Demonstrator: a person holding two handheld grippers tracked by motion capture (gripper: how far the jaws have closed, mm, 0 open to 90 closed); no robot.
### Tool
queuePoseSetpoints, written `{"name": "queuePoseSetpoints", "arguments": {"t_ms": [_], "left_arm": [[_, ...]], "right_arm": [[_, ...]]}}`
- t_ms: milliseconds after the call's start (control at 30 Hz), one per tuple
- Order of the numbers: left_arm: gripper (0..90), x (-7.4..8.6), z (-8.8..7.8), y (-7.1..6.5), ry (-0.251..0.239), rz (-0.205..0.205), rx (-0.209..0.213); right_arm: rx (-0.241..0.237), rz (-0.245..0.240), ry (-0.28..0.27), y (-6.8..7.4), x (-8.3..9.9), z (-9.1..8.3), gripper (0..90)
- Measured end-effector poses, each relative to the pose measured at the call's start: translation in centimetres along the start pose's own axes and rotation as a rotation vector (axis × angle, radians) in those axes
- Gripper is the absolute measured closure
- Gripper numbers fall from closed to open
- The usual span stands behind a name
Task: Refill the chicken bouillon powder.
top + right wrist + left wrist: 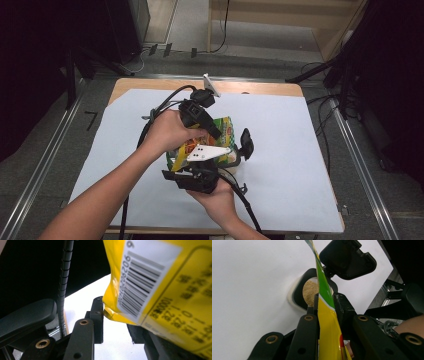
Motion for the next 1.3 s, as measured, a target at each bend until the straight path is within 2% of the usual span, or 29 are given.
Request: {"name": "queuePoseSetpoints", "arguments": {"t_ms": [1033,1300], "left_arm": [[80.9,0.02,-0.08,-0.01,-0.008,0.001,0.006],[80.5,0.21,-0.23,0.2,-0.021,0.0,0.012]], "right_arm": [[0.005,-0.012,0.006,-0.05,0.0,-0.04,70.4],[0.001,-0.019,0.017,-0.11,-0.01,0.09,68.1]]}}
Point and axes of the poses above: each handheld gripper's, and its own axes: z roughly forward along the jaws, x roughly out of its underside, y roughly to its left, the point moved 6 cm from there along z, roughly forward along the jaws, and after that the axes turned 7 degrees about x, right-handed, at the moved point
